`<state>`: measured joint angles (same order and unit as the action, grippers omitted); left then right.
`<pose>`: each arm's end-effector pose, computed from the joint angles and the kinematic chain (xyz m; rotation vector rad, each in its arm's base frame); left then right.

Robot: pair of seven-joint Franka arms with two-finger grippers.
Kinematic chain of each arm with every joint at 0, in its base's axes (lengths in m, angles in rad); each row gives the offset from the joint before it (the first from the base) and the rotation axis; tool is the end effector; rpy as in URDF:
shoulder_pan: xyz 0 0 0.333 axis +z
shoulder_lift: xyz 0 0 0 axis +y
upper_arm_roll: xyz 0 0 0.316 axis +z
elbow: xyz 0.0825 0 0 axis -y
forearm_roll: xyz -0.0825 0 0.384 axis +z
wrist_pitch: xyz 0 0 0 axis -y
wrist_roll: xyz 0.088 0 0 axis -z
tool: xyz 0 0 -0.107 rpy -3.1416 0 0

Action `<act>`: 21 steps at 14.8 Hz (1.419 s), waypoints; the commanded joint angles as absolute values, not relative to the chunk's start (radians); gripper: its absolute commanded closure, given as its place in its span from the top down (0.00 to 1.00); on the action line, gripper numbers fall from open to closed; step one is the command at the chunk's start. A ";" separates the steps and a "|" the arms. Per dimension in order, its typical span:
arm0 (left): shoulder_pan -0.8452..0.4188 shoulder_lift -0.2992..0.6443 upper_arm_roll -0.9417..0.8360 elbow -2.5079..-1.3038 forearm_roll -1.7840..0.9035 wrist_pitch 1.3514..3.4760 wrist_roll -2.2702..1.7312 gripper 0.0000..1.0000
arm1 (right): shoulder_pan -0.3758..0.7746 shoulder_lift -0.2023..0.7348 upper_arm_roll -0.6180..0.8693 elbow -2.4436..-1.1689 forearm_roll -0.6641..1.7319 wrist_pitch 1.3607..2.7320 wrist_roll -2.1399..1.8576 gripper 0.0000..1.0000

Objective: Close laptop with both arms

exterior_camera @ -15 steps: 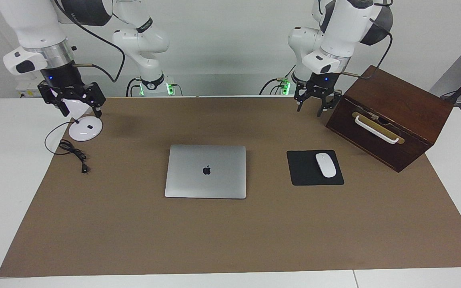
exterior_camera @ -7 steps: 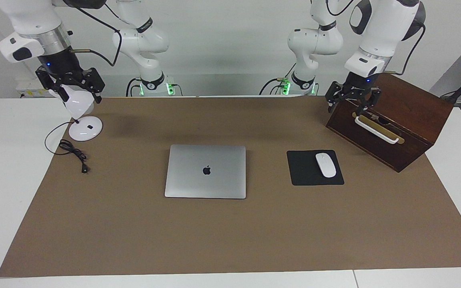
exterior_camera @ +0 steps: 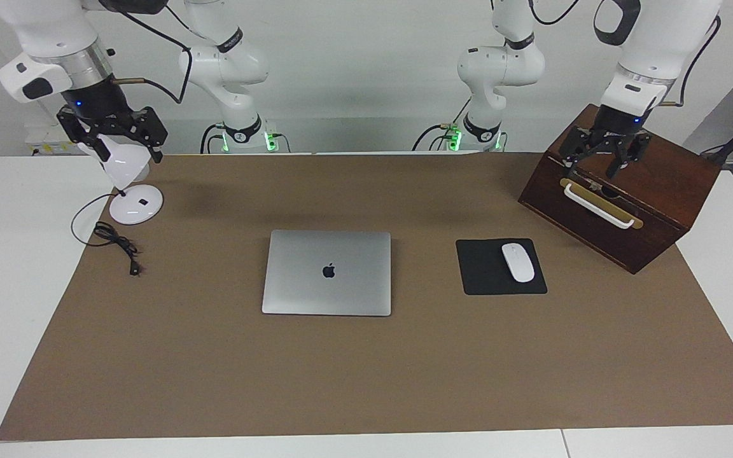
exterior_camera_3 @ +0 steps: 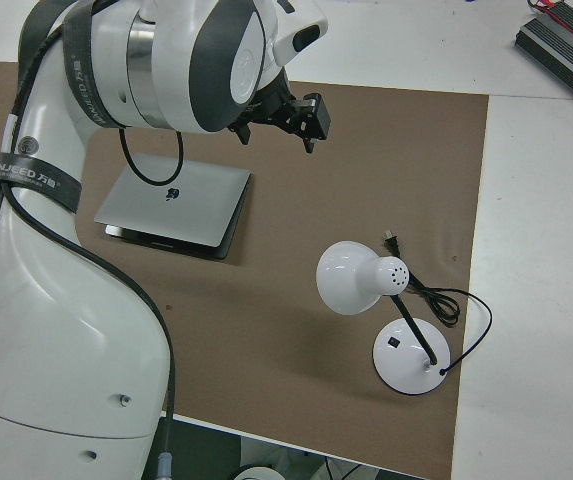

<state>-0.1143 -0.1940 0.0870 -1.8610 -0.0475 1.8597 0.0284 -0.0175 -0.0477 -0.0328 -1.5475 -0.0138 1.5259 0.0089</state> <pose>0.5171 -0.0139 0.6158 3.0632 -0.0713 0.2949 0.5345 -0.0289 0.6574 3.1272 -0.0938 0.0404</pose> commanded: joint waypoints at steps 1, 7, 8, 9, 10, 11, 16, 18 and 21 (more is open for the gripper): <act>-0.083 -0.114 0.077 -1.720 -0.043 1.776 0.032 1.00 | -0.026 -0.035 -0.029 -1.523 -0.023 1.500 -0.018 1.00; -0.083 -0.023 0.074 -1.601 -0.005 1.692 0.032 1.00 | -0.026 -0.035 -0.029 -1.526 -0.021 1.483 -0.018 1.00; -0.084 -0.023 0.072 -1.618 -0.005 1.690 0.032 1.00 | -0.028 -0.035 -0.029 -1.526 -0.021 1.483 -0.018 1.00; -0.087 -0.026 0.074 -1.643 -0.005 1.690 0.032 1.00 | -0.028 -0.035 -0.029 -1.526 -0.021 1.482 -0.018 1.00; -0.092 -0.035 0.074 -1.669 -0.005 1.700 0.032 1.00 | -0.028 -0.035 -0.029 -1.526 -0.020 1.482 -0.020 1.00; -0.092 -0.040 0.074 -1.686 -0.005 1.707 0.032 1.00 | -0.028 -0.035 -0.029 -1.526 -0.020 1.482 -0.018 1.00; -0.087 -0.041 0.074 -1.687 -0.005 1.709 0.032 1.00 | -0.028 -0.035 -0.031 -1.526 -0.018 1.477 -0.020 1.00; -0.086 -0.041 0.074 -1.687 -0.005 1.706 0.032 1.00 | -0.028 -0.035 -0.031 -1.526 -0.018 1.477 -0.018 1.00; -0.086 -0.041 0.075 -1.686 -0.005 1.706 0.032 1.00 | -0.028 -0.037 -0.031 -1.526 -0.018 1.477 -0.018 1.00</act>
<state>-0.0967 -0.0270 0.0812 -1.6730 -0.0222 1.7138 0.0284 -0.0178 -0.0452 -0.0341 -1.5466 -0.0138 1.4966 0.0089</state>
